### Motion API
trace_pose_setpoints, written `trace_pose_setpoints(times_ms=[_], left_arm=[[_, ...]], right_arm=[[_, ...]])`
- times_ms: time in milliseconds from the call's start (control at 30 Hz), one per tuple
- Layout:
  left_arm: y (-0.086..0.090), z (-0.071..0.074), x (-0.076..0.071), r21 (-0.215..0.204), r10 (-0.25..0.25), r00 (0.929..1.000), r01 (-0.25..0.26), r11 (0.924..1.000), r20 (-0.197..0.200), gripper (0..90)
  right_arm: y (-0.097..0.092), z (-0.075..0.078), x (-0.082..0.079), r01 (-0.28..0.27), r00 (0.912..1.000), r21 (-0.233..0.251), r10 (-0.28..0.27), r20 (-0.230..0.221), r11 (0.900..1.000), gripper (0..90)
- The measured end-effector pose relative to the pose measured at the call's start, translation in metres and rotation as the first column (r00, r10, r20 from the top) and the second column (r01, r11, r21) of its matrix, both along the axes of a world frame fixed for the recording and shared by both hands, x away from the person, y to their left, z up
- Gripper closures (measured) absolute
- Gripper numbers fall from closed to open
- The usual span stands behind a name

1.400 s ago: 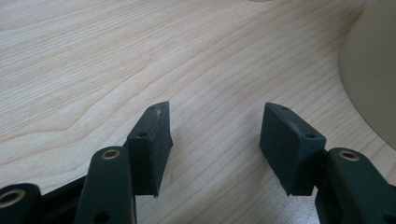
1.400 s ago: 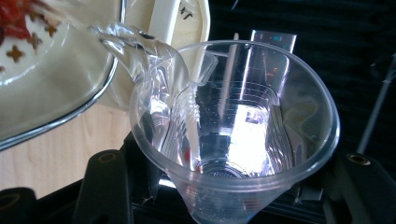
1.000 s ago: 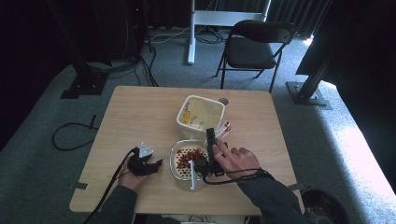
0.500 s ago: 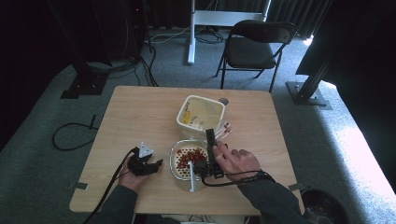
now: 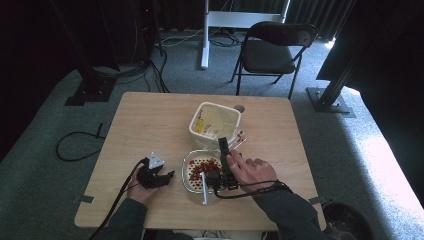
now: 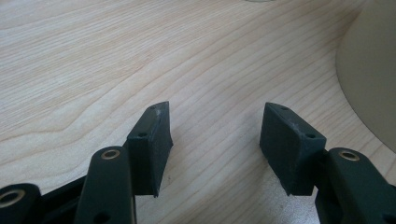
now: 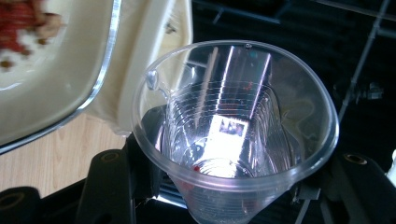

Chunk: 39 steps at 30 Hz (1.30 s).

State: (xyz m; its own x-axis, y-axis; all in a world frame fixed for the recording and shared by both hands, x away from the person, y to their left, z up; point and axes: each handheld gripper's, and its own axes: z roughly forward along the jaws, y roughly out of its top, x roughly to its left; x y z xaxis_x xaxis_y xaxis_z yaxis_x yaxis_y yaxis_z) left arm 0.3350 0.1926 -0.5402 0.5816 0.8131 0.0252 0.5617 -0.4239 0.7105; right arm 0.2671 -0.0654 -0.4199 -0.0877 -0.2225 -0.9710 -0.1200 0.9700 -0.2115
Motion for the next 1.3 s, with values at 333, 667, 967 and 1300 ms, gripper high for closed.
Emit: trace_pose_setpoints(times_ms=[333,667,967,1300], left_arm=[[-0.0001,0.0001,0.0001,0.001,-0.003,1.0000,0.003,1.0000,-0.001,44.0],[-0.0002,-0.0001,0.0007,-0.004,-0.003,1.0000,0.003,1.0000,-0.002,44.0],[0.0000,-0.0006,0.0007,-0.009,-0.004,1.0000,0.004,0.9999,-0.002,44.0],[0.0001,-0.0005,0.0010,-0.009,-0.004,1.0000,0.004,1.0000,-0.003,44.0]], right_arm=[[-0.0032,0.0005,-0.0024,-0.004,1.0000,0.018,0.005,-0.008,0.9998,41.3],[-0.0026,-0.0029,-0.0052,-0.032,0.9993,-0.007,0.032,-0.018,0.9995,41.7],[-0.0038,0.0047,-0.0012,-0.007,0.9995,0.061,0.009,-0.030,0.9981,42.1],[-0.0020,-0.0024,-0.0056,-0.028,0.9985,0.027,0.029,-0.045,0.9992,41.8]])
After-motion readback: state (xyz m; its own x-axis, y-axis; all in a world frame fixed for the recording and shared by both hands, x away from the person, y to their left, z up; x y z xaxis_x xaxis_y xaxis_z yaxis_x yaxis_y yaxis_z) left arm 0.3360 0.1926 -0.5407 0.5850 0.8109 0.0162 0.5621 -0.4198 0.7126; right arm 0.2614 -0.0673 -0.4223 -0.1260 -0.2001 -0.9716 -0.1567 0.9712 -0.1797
